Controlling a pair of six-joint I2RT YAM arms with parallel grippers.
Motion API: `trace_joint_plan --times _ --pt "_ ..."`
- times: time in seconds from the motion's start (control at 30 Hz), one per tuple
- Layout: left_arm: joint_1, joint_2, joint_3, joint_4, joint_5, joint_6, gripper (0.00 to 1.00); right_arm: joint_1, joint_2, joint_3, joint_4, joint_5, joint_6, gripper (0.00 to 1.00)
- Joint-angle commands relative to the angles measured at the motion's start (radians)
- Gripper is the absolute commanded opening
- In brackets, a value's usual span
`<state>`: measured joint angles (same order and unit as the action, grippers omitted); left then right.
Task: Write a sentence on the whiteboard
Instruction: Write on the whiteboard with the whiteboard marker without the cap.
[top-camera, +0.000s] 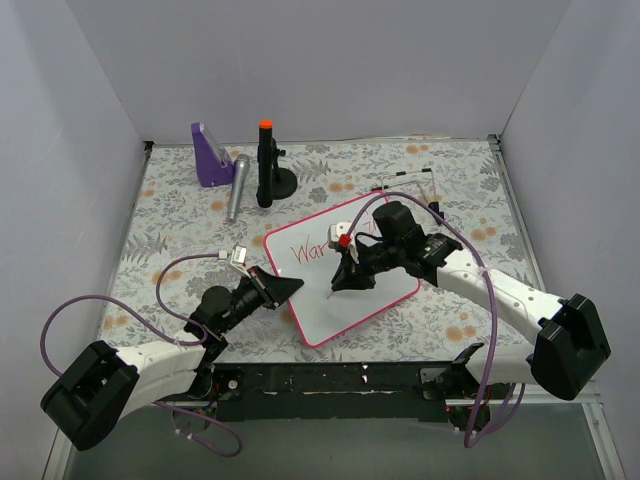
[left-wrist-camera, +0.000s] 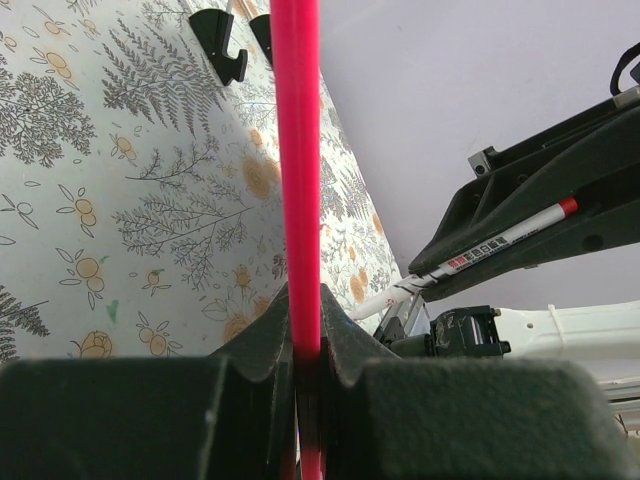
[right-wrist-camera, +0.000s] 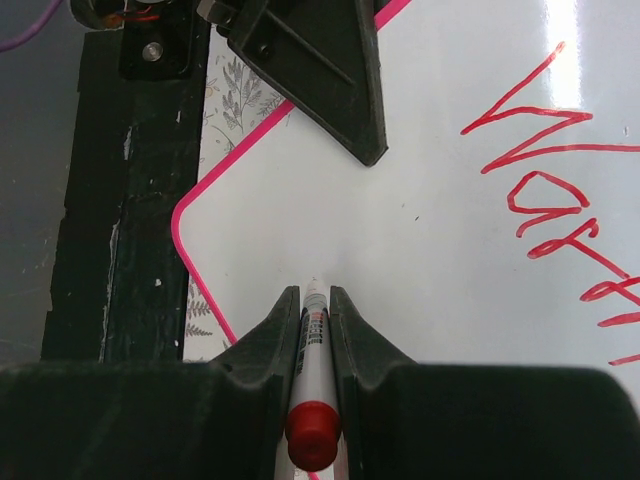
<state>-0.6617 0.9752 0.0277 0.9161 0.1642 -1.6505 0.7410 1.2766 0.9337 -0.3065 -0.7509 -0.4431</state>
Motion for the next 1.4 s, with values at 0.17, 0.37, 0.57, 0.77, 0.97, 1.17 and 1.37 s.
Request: trace_joint_plan --times 0.17,0.37,0.57,0.77,0.97,1.17,1.37 --pt "-0.004 -0.017 0.020 0.173 -0.009 -0.003 0.00 0.014 0.052 0.132 0.064 0.016 0.067 0.01" --pt "-0.004 -0.017 0.017 0.181 0.004 0.003 0.00 0.012 0.087 0.159 0.095 0.036 0.119 0.01" --pt "-0.004 -0.007 0.021 0.185 0.018 0.011 0.00 0.012 0.107 0.172 0.107 0.053 0.135 0.01" --pt "-0.004 -0.004 0.017 0.199 0.031 0.014 0.00 0.011 0.119 0.165 0.116 0.054 0.144 0.01" --pt "-0.004 -0.009 0.015 0.202 0.032 0.018 0.00 0.009 0.112 0.143 0.116 0.048 0.138 0.01" --pt "-0.004 -0.013 0.014 0.204 0.032 0.020 0.00 0.008 0.102 0.114 0.110 0.039 0.129 0.01" --pt "-0.004 -0.012 0.014 0.205 0.034 0.020 0.00 0.006 0.093 0.102 0.101 0.033 0.118 0.01"
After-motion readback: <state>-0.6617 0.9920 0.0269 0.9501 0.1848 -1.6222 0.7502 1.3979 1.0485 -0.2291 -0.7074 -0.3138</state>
